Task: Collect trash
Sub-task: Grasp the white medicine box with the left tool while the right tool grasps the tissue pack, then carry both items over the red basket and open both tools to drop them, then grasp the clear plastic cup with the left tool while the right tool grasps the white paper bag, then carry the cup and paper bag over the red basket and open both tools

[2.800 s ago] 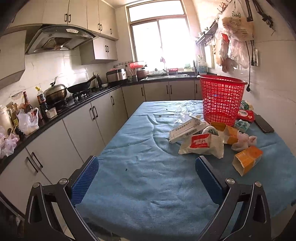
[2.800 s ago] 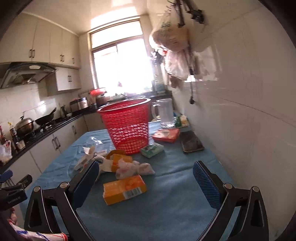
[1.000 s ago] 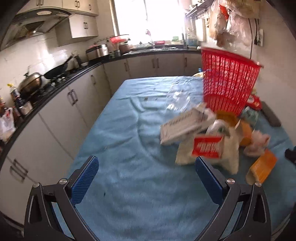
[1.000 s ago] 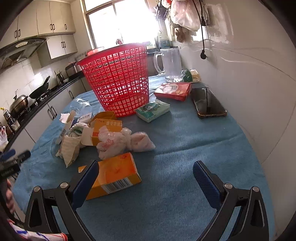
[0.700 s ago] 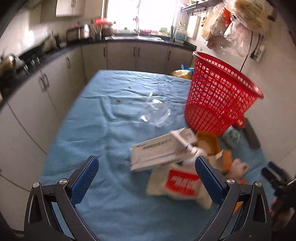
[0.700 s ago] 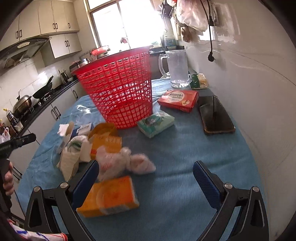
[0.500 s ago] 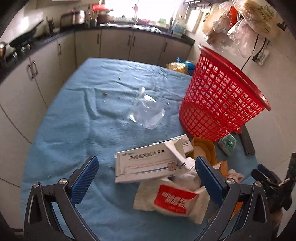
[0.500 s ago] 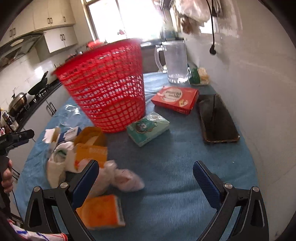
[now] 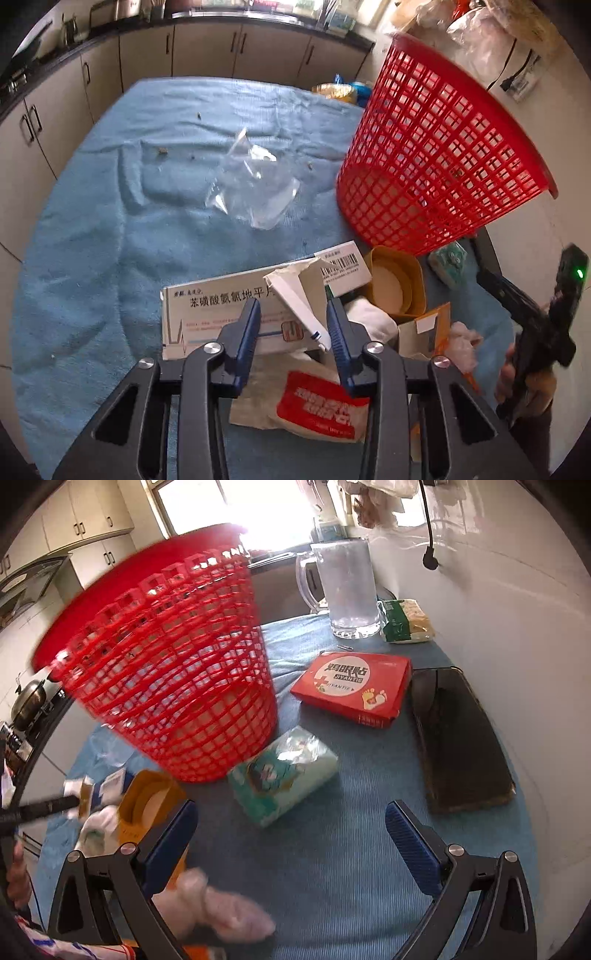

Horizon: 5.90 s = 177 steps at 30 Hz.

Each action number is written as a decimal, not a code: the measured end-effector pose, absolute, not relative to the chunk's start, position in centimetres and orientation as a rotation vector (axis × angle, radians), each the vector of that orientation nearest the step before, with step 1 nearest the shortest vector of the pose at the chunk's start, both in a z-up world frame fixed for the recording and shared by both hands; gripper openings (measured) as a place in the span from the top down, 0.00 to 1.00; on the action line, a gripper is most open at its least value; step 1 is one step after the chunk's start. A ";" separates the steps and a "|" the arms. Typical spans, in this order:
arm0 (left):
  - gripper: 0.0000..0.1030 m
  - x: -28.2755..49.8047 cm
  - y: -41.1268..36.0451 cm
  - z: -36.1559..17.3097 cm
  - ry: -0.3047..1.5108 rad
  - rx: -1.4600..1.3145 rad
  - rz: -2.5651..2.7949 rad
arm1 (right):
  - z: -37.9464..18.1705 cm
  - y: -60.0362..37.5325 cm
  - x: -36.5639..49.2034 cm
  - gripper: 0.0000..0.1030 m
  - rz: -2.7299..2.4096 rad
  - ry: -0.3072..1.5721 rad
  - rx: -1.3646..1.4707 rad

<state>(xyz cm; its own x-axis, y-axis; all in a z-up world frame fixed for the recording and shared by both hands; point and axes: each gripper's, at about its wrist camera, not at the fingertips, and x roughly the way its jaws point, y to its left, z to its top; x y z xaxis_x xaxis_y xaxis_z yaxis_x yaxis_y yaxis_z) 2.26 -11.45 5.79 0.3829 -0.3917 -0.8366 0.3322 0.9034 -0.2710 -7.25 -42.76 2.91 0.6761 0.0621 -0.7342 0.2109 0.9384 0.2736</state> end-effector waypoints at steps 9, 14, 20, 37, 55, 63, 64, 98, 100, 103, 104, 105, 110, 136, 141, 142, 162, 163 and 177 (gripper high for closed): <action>0.93 0.4 -10.4 7.0 1.039 -0.067 -0.460 | 0.5 -44.1 -3.7 0.04 -0.113 0.878 0.468; 0.93 -1.0 -9.7 7.9 1.003 -0.051 -0.440 | 0.4 -43.6 -3.4 0.75 -0.133 0.886 0.444; 0.93 -3.6 -8.6 9.7 0.939 -0.033 -0.438 | 0.7 -45.0 -4.8 0.90 -0.093 0.847 0.561; 0.93 -9.0 -8.7 17.3 0.746 -0.010 -0.497 | 8.6 -44.1 -13.6 0.94 -0.084 0.648 0.426; 0.93 -2.8 -20.6 26.9 0.613 0.082 -0.596 | 21.3 -42.6 -12.5 0.94 0.032 0.371 0.444; 0.92 3.4 -25.0 25.6 0.671 0.093 -0.584 | 19.9 -43.6 -6.9 0.94 0.024 0.429 0.491; 0.87 3.6 -25.0 25.5 0.671 0.090 -0.579 | 19.5 -43.9 -6.3 0.94 0.028 0.438 0.505; 0.27 4.6 -6.0 11.8 0.839 -0.079 -0.285 | 8.8 -40.7 -13.2 0.21 0.047 0.729 0.398; 0.27 5.1 -6.4 10.8 0.853 -0.056 -0.295 | 7.4 -40.5 -13.1 0.21 0.055 0.763 0.394; 0.27 6.7 -7.7 9.4 0.872 -0.015 -0.307 | 5.6 -40.1 -12.8 0.21 0.085 0.810 0.404; 0.27 7.2 -7.9 8.9 0.876 -0.002 -0.311 | 5.0 -39.9 -12.6 0.21 0.098 0.830 0.408; 0.27 7.8 -8.3 8.4 0.879 0.014 -0.314 | 4.6 -39.7 -12.4 0.21 0.107 0.843 0.410; 0.27 10.5 -9.2 7.0 0.881 0.035 -0.329 | 2.9 -38.8 -10.8 0.21 0.150 0.888 0.420; 0.72 6.2 -7.5 7.6 0.873 0.068 -0.387 | 6.3 -29.0 -11.4 0.21 0.340 0.800 0.180; 0.72 2.5 -4.8 9.3 0.829 0.037 -0.378 | 4.5 -26.5 -11.3 0.22 0.423 0.895 0.243; 0.72 2.0 -4.5 9.6 0.825 0.037 -0.377 | 4.0 -26.1 -11.0 0.25 0.416 0.909 0.249; 0.72 -6.4 -3.1 14.6 0.712 0.044 -0.381 | 5.6 -24.2 -12.9 0.99 0.408 0.824 0.278; 0.72 -6.7 -3.2 14.8 0.709 0.045 -0.386 | 6.2 -24.3 -13.5 0.99 0.408 0.807 0.272; 0.72 -9.3 -6.9 17.9 0.652 0.064 -0.442 | 13.5 -29.1 -19.1 0.99 0.339 0.625 0.248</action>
<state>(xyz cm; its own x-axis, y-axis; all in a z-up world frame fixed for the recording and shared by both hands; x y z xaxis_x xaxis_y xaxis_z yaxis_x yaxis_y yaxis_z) -9.27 -6.91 17.90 0.7054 -0.3774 -0.6000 0.4171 0.9054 -0.0790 -19.14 -29.07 13.49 0.7591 0.3817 -0.5273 -0.2337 0.9158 0.3266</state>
